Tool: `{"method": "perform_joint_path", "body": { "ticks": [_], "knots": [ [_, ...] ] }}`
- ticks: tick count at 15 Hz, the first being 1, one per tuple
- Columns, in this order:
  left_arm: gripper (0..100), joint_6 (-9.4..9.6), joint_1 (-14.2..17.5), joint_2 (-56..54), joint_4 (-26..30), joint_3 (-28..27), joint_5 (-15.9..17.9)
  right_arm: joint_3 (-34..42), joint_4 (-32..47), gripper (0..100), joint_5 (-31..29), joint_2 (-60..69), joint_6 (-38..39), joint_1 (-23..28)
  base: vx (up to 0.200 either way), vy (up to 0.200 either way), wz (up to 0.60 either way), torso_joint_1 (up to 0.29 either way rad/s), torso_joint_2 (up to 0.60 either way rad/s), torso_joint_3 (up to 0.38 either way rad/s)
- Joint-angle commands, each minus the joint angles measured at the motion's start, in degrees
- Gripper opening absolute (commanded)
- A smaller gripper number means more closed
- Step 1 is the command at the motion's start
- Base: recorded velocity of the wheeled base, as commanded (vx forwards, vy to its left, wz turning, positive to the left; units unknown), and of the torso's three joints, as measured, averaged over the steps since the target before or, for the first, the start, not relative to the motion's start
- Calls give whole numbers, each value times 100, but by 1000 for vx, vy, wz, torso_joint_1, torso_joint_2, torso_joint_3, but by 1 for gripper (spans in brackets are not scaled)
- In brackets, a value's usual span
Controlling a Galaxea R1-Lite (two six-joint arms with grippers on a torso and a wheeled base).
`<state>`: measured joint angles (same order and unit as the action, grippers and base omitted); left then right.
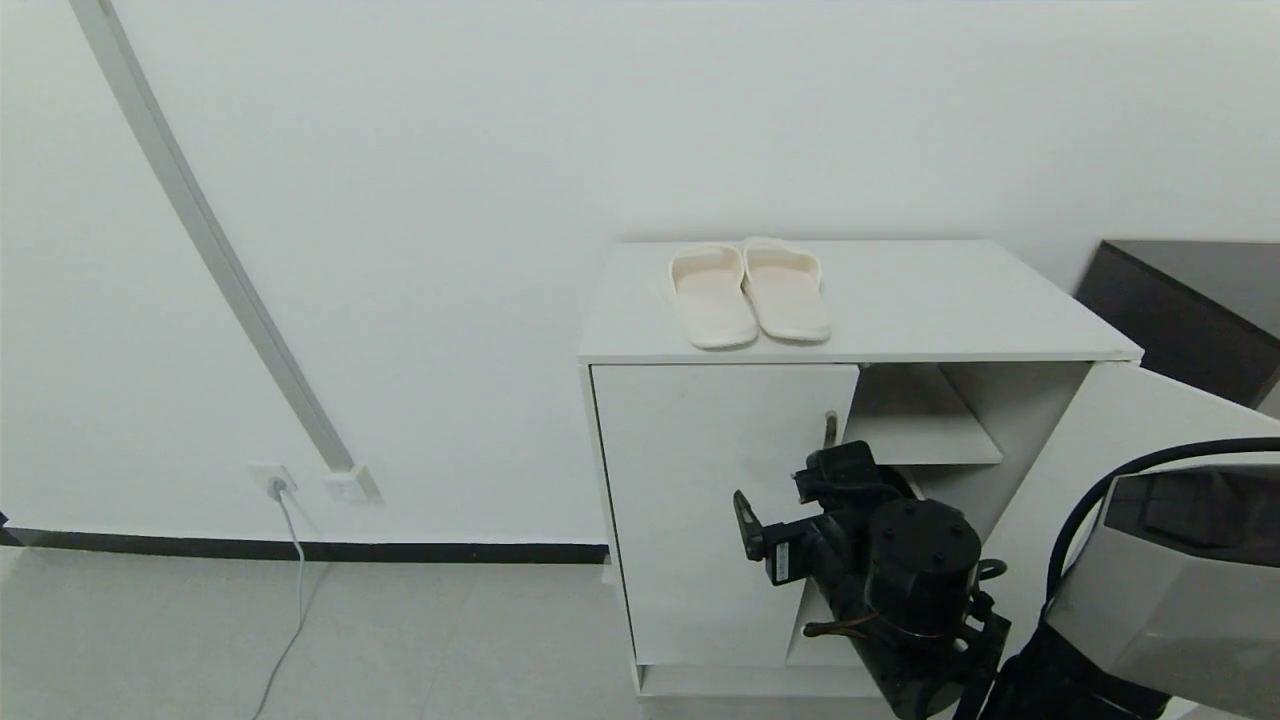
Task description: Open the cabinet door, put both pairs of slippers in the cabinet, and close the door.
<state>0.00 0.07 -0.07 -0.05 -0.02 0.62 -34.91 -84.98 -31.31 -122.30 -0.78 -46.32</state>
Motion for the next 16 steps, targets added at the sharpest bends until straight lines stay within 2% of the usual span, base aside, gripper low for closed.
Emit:
{"method": "perform_joint_path", "body": {
  "ticks": [1,9,11,14,16],
  "knots": [
    [0,-9,1,7,-4,-6,-1,2,-1,100,2,4,-1,-8,0,0,0,217,-540,-320],
    [0,-9,1,7,-4,-6,-1,64,-10,100,10,-5,-1,1,0,0,0,253,-573,-325],
    [0,-9,1,7,-4,2,-9,72,-229,100,10,-22,-150,-17,0,0,0,219,-474,-259],
    [0,-9,1,7,-4,2,-9,222,-502,100,599,-22,-247,-8,0,0,0,123,-268,-141],
    [0,-9,1,7,-4,2,-1,187,-502,100,731,-5,-449,80,0,0,0,0,0,0]
  ]
}}
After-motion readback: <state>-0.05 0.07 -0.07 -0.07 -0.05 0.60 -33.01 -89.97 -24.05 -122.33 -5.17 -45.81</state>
